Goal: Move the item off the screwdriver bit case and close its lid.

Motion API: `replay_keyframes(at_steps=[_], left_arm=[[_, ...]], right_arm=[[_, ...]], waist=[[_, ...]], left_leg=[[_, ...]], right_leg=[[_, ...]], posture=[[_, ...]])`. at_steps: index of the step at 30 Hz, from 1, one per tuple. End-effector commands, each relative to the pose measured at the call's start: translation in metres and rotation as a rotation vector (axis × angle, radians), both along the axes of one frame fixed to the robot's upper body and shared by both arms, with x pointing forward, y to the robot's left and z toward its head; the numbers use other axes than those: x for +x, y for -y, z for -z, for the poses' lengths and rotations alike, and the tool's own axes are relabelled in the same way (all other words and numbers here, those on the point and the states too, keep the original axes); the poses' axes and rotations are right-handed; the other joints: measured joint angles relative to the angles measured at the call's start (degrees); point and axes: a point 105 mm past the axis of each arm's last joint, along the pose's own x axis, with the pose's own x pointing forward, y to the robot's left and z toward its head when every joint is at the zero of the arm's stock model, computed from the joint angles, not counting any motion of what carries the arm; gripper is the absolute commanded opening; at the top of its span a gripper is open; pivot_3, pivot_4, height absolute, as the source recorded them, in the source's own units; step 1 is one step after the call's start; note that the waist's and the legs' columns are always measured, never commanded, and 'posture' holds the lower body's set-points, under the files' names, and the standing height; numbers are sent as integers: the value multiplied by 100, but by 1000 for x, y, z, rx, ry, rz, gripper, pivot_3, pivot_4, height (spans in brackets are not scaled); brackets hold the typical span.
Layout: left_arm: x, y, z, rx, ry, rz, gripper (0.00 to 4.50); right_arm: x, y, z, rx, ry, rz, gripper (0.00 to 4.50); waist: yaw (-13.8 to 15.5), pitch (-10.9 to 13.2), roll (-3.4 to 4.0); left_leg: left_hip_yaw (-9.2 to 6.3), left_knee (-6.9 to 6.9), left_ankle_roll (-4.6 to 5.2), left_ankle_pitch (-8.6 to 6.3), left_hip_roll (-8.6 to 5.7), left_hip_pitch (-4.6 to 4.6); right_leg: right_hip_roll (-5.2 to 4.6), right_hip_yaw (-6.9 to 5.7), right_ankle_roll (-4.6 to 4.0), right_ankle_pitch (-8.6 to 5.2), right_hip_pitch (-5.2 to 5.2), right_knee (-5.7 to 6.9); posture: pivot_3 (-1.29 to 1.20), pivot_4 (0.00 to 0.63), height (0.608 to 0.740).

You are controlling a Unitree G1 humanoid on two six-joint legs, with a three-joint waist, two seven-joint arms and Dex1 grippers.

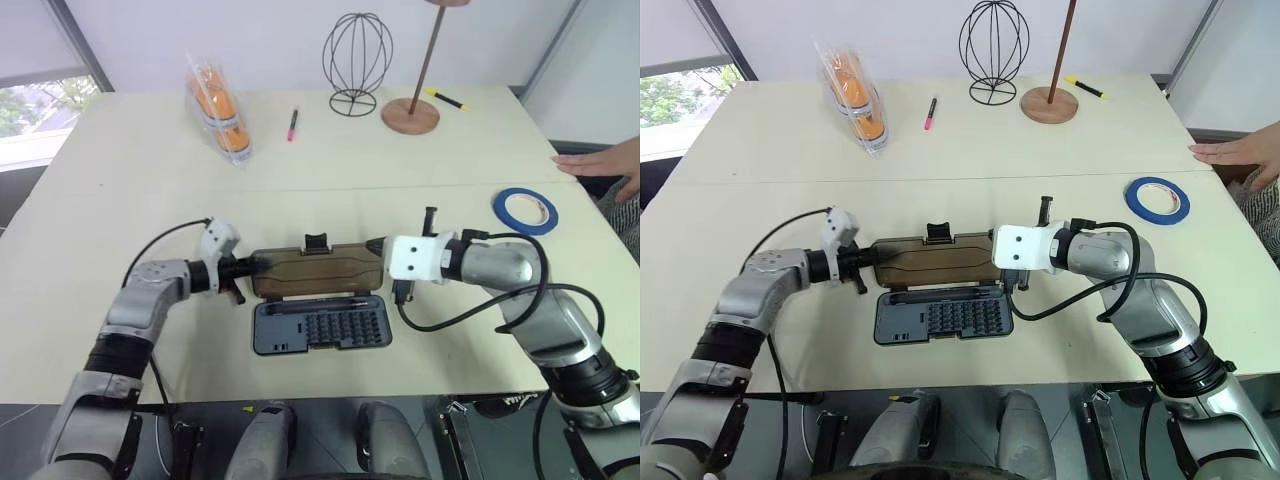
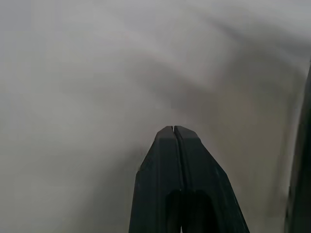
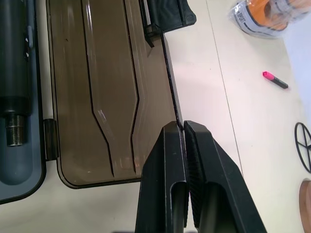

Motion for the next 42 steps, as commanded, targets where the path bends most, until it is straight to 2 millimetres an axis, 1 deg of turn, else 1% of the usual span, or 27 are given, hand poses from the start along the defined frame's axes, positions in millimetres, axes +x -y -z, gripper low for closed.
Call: replay_keyframes(at_steps=[1,8,9,10,11,12,13,14,17,18,19,22,23,24,27,29,30,32,35,37,39,42], left_arm=[[-4,8,-2,14,42,64,0],[-3,12,-5,-7,53,74,0],[-2,13,-8,-17,59,69,0],[0,13,-10,-26,64,64,0],[1,14,-12,-34,68,59,0],[2,14,-14,-40,71,54,0],[3,14,-15,-47,73,49,0],[6,14,-19,-59,78,40,0],[14,11,-34,-144,77,-10,0],[16,9,-38,-164,77,-24,0],[18,8,-41,-174,77,-32,0],[19,5,-45,-177,81,-43,0],[18,4,-44,-173,82,-43,0],[17,3,-43,-170,79,-42,0],[15,3,-40,-165,73,-39,0],[12,8,-36,-170,63,-27,0],[10,11,-35,-171,60,-22,0],[7,15,-32,-171,53,-10,0],[2,19,-30,-175,41,10,0],[-3,20,-30,-174,37,26,0],[-9,22,-32,-174,34,49,0],[-20,22,-36,-166,34,80,0]], right_arm=[[0,-3,-14,5,61,-20,52],[0,-2,-17,22,46,-9,52],[1,-2,-17,26,42,-6,486],[0,-2,-17,28,38,-5,618],[1,-2,-17,29,37,-5,897],[1,-2,-17,30,37,-4,1345],[1,-2,-17,30,34,-2,1983],[1,-2,-16,29,29,-2,2274],[-1,1,-12,5,4,-1,3797],[-2,2,-11,-3,-2,-2,4205],[-3,3,-10,-8,-13,0,4399],[-8,10,-12,-4,-83,4,4399],[-11,14,-15,-1,-121,4,4399],[-14,23,-19,-7,-161,14,4399],[-20,38,-26,-18,-205,34,4399],[-15,56,-39,15,-173,110,4399],[-14,62,-44,27,-163,135,4399],[-14,64,-50,56,-153,145,4399],[-10,66,-65,106,-105,163,4399],[-1,70,-81,149,-38,199,4399],[13,78,-100,201,53,260,4399],[22,84,-112,244,94,303,4399]], waist=[[-2,0,0],[-7,0,0],[-7,0,0],[-7,0,0],[-7,0,0],[-6,0,0],[-6,0,0],[-6,0,0],[-1,0,0],[-2,0,0],[-5,0,0],[-21,0,0],[-23,0,0],[-17,0,0],[-3,0,0],[1,0,0],[2,0,0],[3,0,0],[-9,1,0],[-11,1,1],[-25,1,1],[-3,1,2]], left_leg=[[0,0,0,0,0,0],[0,0,0,0,0,1],[0,0,0,0,0,0],[0,0,0,0,0,1],[0,1,0,0,0,1],[0,1,0,0,0,1],[0,2,0,0,0,1],[0,2,0,0,0,1],[0,6,0,0,0,0],[-1,9,0,0,0,0],[-1,14,0,0,0,-1],[0,20,1,-1,0,-1],[1,22,2,-1,0,-1],[0,22,2,-1,0,-1],[-1,27,6,-4,0,-3],[-1,35,12,-7,0,-3],[-1,37,13,-8,0,-3],[0,42,15,-10,0,-5],[0,47,15,-10,1,-5],[0,50,15,-10,2,-6],[2,53,15,-10,2,-6],[1,54,15,-10,2,-7]], right_leg=[[-1,0,0,0,0,0],[0,0,0,0,0,2],[0,0,0,0,0,2],[0,0,0,0,0,2],[0,0,0,0,0,2],[0,0,0,0,0,2],[0,0,0,0,0,2],[0,0,0,0,0,2],[0,-1,1,0,2,2],[0,-1,1,0,3,2],[0,-1,1,0,3,3],[0,-1,1,0,6,5],[0,-1,1,0,6,5],[0,-1,2,0,6,6],[0,-3,2,0,12,4],[-1,-3,2,0,14,4],[-1,-3,2,0,15,4],[-1,-2,2,0,15,5],[-1,-1,2,0,15,6],[-2,-1,2,1,15,8],[-2,0,3,1,15,9],[-3,0,4,2,14,9]], posture=[[0,150,740],[0,150,740],[0,150,740],[0,150,740],[0,150,740],[0,150,740],[0,150,740],[0,150,740],[0,150,740],[0,150,740],[0,150,740],[0,150,740],[0,150,740],[0,150,740],[0,150,740],[0,150,740],[0,150,740],[0,150,740],[0,150,740],[0,150,740],[0,150,740],[0,150,740]])
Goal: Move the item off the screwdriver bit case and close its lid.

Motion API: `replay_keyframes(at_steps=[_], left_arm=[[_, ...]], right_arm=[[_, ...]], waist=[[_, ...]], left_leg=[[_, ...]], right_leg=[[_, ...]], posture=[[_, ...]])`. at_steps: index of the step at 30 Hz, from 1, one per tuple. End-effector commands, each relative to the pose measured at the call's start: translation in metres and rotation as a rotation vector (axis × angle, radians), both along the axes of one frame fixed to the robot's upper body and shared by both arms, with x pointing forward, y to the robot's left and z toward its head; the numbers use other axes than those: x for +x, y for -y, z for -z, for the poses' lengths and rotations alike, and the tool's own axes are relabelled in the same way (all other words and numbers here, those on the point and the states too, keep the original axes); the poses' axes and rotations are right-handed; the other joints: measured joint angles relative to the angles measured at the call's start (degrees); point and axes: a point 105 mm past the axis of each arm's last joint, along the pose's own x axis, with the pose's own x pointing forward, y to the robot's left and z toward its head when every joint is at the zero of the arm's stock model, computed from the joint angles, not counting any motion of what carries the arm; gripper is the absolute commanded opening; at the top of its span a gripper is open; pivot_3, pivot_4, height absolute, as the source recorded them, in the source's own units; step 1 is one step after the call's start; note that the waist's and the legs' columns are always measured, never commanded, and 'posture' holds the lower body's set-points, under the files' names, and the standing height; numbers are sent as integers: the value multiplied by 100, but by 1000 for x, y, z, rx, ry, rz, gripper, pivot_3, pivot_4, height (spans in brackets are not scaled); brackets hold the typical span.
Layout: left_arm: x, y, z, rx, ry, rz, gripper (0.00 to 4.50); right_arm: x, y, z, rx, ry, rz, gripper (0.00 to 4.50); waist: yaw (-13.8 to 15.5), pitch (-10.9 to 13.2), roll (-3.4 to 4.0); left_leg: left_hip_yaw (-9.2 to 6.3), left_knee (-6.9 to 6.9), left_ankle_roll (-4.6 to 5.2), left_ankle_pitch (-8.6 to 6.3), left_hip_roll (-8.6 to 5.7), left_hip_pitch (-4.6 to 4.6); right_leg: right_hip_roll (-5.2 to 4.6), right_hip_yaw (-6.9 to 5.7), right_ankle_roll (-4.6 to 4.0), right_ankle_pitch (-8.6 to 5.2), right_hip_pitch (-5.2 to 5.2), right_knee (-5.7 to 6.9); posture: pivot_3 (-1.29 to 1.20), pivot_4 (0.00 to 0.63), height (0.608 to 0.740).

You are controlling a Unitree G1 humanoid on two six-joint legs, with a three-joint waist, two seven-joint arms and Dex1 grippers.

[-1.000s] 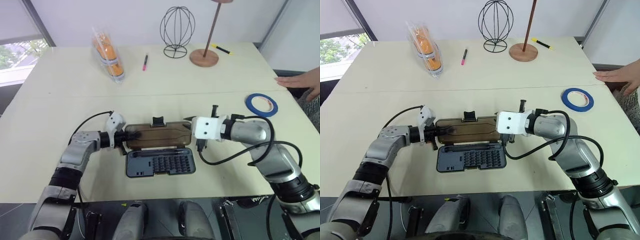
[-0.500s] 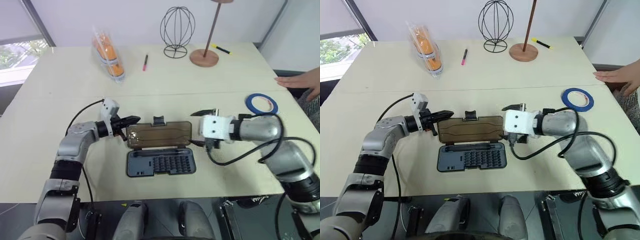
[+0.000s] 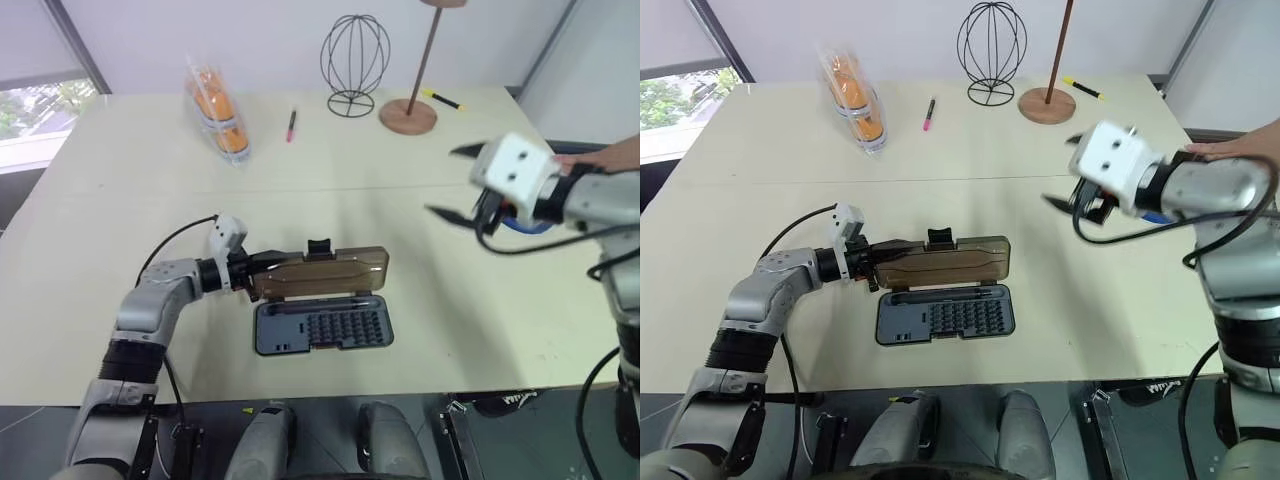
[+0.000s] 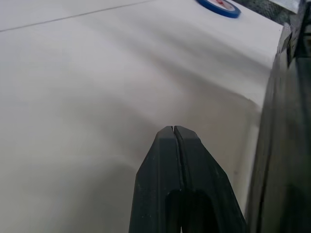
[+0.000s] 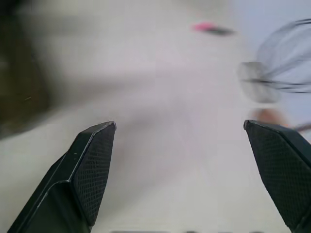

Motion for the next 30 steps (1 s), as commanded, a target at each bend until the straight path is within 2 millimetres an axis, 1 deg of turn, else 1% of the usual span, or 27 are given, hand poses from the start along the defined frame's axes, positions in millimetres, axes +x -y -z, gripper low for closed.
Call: replay_keyframes(at_steps=[1,4,7,9,13,15,18,22,26,30], left_arm=[[-15,1,-15,0,35,57,0],[-32,-3,-18,19,21,77,0],[-52,-13,-17,55,-3,96,0],[-62,-17,-17,69,-15,95,0],[-67,-16,-20,78,-7,90,0],[-71,-13,-25,74,2,98,0],[-79,-13,-33,72,6,111,0],[-94,-15,-34,78,-27,132,0],[-117,-11,-23,87,-105,187,0],[-121,-10,-16,93,-134,200,0]], right_arm=[[7,7,-20,51,77,50,4399],[13,8,-18,80,60,86,4399],[14,3,-9,62,46,76,4399],[15,-1,-3,62,36,65,4399],[18,-5,2,79,27,62,4399],[17,-7,3,86,22,54,4399],[15,-13,4,90,10,34,4399],[9,-16,11,104,-41,15,4399],[-4,-24,28,149,-157,-31,4399],[-15,-35,44,246,-280,-71,4399]], waist=[[9,0,0],[2,0,2],[-19,4,10],[-21,5,12],[19,7,16],[24,8,16],[6,8,16],[-22,9,18],[3,9,19],[23,9,18]], left_leg=[[-1,-1,0,0,0,-3],[1,0,4,-2,-1,-7],[1,2,5,-3,-1,-12],[2,0,6,-4,1,-11],[1,3,8,-5,1,-12],[-2,6,10,-6,0,-13],[-2,6,13,-8,-1,-16],[0,5,13,-8,1,-15],[-1,5,16,-9,2,-15],[-1,7,18,-11,2,-17]], right_leg=[[0,0,0,0,0,-1],[-3,1,0,0,-2,-5],[-4,3,0,0,-7,-4],[-3,4,0,0,-11,-3],[-3,3,0,0,-10,0],[-4,2,0,0,-6,-1],[-4,2,0,0,-9,-3],[-1,3,0,0,-12,-2],[-3,3,0,0,-10,-3],[-4,3,-1,0,-9,-3]], posture=[[0,150,740],[0,150,740],[0,150,740],[0,150,740],[0,150,740],[0,150,740],[0,150,740],[0,150,740],[0,150,740],[0,150,740]])
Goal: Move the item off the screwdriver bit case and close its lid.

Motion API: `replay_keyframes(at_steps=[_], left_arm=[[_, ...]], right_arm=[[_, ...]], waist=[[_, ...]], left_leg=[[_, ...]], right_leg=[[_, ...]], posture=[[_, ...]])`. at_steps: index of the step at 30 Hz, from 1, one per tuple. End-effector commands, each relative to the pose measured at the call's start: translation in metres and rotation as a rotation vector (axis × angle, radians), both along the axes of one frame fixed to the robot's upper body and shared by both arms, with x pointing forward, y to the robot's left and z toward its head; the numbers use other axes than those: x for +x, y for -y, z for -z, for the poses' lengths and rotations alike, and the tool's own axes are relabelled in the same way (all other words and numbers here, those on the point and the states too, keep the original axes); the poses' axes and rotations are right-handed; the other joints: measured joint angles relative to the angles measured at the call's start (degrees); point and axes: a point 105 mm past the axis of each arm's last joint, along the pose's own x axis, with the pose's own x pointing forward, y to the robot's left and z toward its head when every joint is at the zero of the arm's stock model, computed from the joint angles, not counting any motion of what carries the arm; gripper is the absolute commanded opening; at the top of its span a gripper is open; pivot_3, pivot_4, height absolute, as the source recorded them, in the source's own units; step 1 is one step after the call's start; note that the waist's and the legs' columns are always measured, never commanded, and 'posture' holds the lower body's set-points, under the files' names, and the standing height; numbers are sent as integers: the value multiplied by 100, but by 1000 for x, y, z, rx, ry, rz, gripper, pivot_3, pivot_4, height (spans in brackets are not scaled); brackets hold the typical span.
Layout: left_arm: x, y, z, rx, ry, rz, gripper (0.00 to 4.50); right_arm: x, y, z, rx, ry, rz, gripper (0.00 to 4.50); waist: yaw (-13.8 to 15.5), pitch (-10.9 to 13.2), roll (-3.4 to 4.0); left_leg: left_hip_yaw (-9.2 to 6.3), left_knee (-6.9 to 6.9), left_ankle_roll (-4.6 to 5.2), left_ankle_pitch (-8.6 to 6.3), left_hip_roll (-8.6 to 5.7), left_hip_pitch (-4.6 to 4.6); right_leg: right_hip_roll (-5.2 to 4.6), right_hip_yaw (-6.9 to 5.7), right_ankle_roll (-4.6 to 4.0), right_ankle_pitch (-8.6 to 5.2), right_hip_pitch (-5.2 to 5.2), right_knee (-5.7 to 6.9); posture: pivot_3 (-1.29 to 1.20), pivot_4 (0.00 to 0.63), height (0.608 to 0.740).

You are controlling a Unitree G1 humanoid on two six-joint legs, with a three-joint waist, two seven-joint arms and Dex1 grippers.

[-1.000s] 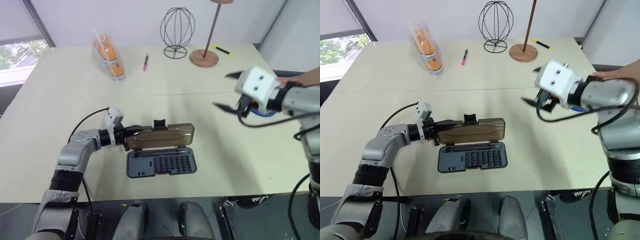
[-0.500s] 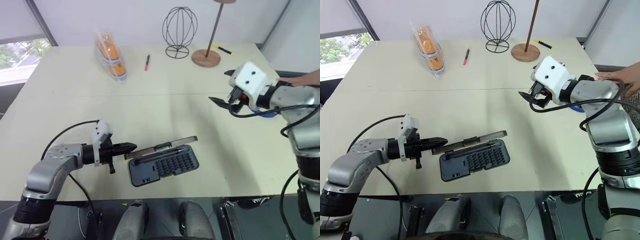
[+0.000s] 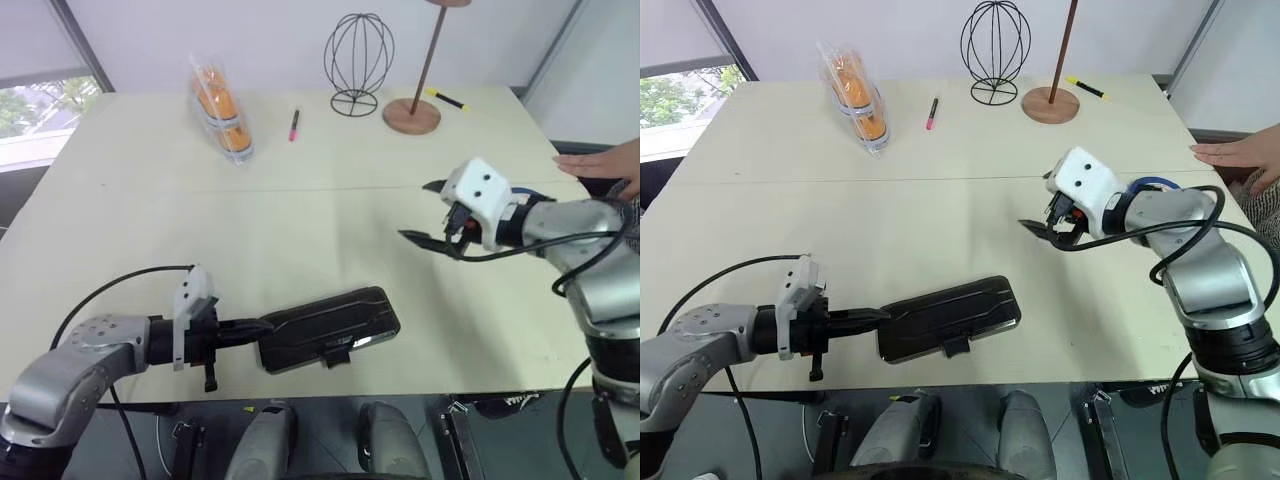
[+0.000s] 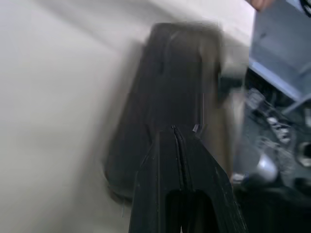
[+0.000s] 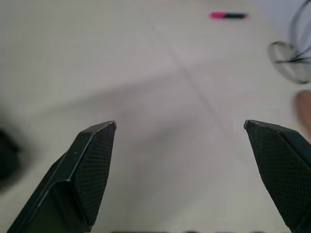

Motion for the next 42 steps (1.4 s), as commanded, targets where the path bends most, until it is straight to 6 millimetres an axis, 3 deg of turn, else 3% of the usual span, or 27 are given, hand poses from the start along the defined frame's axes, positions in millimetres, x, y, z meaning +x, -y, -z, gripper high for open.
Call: replay_keyframes(at_steps=[1,7,8,10,13,14,17,22,25,34,39,42], left_arm=[[-4,5,-4,4,19,43,0],[21,-4,-13,5,70,-2,0],[28,-7,-16,2,85,-17,0],[44,-10,-25,-9,118,-50,0],[66,-11,-35,-19,154,-67,0],[72,-10,-37,-16,166,-63,0],[90,-3,-39,3,193,-29,0],[111,11,-37,50,200,67,0],[117,19,-32,98,189,146,0],[113,48,-22,132,164,340,0],[116,64,-17,132,173,384,0],[120,73,-12,137,189,395,0]], right_arm=[[-15,-11,-3,69,-36,-62,4399],[-38,-22,-2,183,-154,-168,4399],[-44,-24,-4,210,-177,-199,4172],[-59,-30,-3,257,-245,-264,3517],[-80,-39,5,301,-358,-338,2068],[-86,-42,8,321,-400,-356,1379],[-94,-54,20,378,-513,-372,54],[-99,-68,46,425,-699,-335,54],[-115,-74,65,393,-810,-340,54],[-153,-75,94,322,-982,-309,54],[-152,-81,105,315,-974,-234,54],[-138,-85,115,328,-942,-117,54]], waist=[[2,0,0],[13,0,1],[20,1,1],[29,0,0],[40,0,-1],[56,1,-2],[71,0,-3],[83,0,-4],[92,1,-5],[101,1,-7],[103,1,-9],[100,1,-9]], left_leg=[[-1,0,0,0,0,0],[0,0,2,-1,-1,0],[-1,0,2,-1,0,0],[-1,1,2,-1,-1,0],[-1,1,4,-2,-2,0],[-1,1,4,-2,-2,0],[4,2,5,-3,-2,2],[4,5,5,-2,-4,0],[5,6,6,-3,-6,-1],[5,15,13,-7,-5,-7],[4,18,13,-7,-5,-7],[4,18,13,-7,-5,-7]], right_leg=[[1,-1,0,0,0,0],[2,-2,0,0,0,0],[3,-3,0,0,0,1],[3,-4,0,0,1,0],[3,-4,1,0,3,-1],[3,-4,1,0,3,-1],[3,-4,2,1,3,-1],[4,-4,3,1,2,0],[4,-5,3,1,1,1],[3,-5,9,4,0,0],[3,-5,13,6,1,1],[3,-5,13,6,1,2]], posture=[[0,150,740],[0,150,740],[0,150,740],[0,150,740],[0,150,740],[0,150,740],[0,150,740],[0,150,740],[0,150,740],[0,150,740],[0,150,740],[0,150,740]])
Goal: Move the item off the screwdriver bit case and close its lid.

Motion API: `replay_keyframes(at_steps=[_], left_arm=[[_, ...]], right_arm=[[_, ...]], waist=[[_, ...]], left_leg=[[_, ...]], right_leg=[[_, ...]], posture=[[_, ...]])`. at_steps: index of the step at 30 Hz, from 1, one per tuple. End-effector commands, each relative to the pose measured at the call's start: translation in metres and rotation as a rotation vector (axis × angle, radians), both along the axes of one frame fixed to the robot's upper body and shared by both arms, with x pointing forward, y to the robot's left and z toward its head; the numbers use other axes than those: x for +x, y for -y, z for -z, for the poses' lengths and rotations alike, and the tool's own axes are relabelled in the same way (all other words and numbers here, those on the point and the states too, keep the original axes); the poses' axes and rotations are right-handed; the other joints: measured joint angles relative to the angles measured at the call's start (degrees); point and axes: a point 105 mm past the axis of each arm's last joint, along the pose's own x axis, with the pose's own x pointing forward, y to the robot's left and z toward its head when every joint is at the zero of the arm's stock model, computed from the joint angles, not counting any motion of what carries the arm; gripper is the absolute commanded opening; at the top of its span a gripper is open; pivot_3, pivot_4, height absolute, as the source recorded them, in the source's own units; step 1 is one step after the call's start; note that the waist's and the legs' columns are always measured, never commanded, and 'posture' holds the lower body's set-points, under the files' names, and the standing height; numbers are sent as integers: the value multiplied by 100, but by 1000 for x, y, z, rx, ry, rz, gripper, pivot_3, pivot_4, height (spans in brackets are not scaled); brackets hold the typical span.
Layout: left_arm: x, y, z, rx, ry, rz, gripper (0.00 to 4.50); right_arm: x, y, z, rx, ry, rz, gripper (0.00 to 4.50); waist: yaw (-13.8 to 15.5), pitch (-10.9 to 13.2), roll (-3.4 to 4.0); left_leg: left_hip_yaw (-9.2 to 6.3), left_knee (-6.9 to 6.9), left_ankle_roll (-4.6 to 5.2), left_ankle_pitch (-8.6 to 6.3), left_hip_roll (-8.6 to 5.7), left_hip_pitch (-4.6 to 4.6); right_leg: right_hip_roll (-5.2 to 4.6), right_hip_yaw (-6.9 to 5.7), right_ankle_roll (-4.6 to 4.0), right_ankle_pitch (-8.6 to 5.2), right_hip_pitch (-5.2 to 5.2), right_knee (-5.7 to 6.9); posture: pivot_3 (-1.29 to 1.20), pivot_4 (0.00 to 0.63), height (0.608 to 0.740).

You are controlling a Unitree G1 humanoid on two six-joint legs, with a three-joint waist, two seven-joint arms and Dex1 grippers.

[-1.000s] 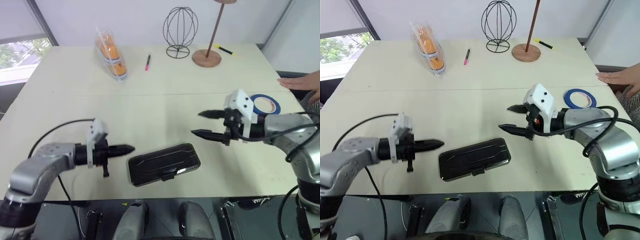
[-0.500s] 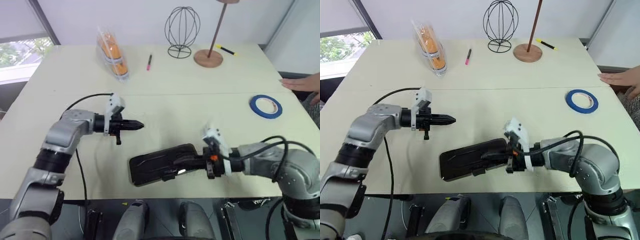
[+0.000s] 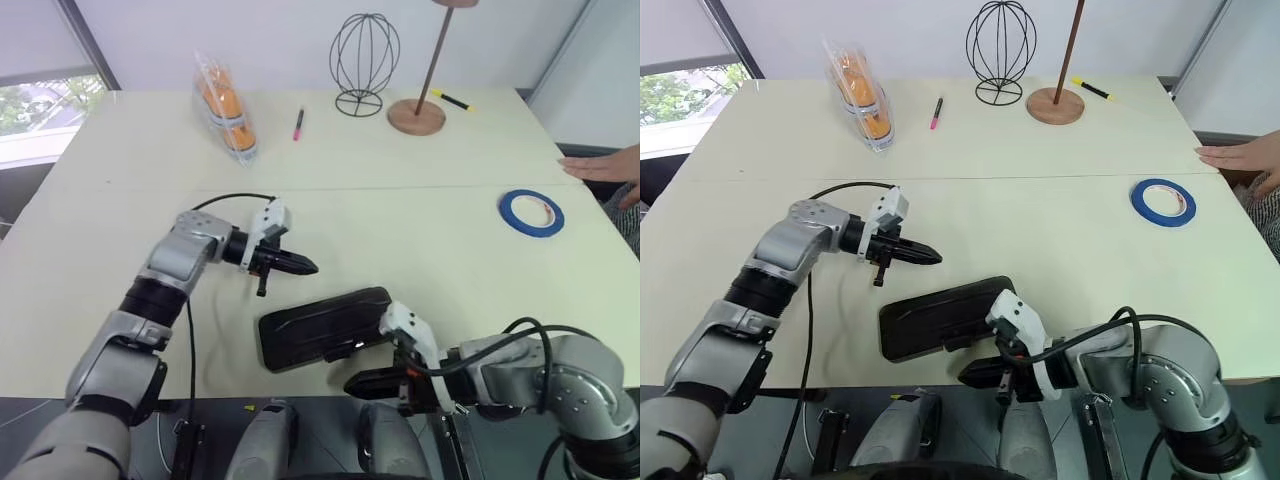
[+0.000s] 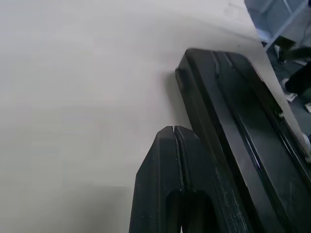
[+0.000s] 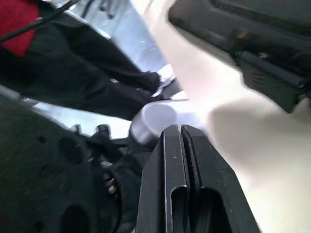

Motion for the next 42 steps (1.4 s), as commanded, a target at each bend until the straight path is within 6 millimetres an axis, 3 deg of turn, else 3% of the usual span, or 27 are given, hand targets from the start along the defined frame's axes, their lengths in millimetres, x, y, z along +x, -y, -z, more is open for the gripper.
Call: replay_keyframes(at_steps=[1,10,22,42], left_arm=[[3,9,0,14,44,33,0],[5,16,27,123,146,108,0],[-2,42,33,95,168,183,0],[-30,44,50,136,138,327,0]], right_arm=[[12,-5,8,-46,30,99,54],[14,-9,17,-110,45,200,54],[28,-14,14,-137,119,314,54],[52,-25,5,-154,217,404,54]], waist=[[-9,0,0],[-2,-1,0],[-41,-2,2],[-149,-3,4]], left_leg=[[0,0,0,0,-1,0],[0,1,0,0,-2,0],[0,1,2,0,-3,3],[-4,0,2,0,0,9]], right_leg=[[0,0,0,0,0,0],[0,0,0,0,-1,1],[2,0,2,1,0,4],[7,2,2,1,-1,14]], posture=[[0,150,740],[0,150,740],[0,150,740],[0,150,740]])
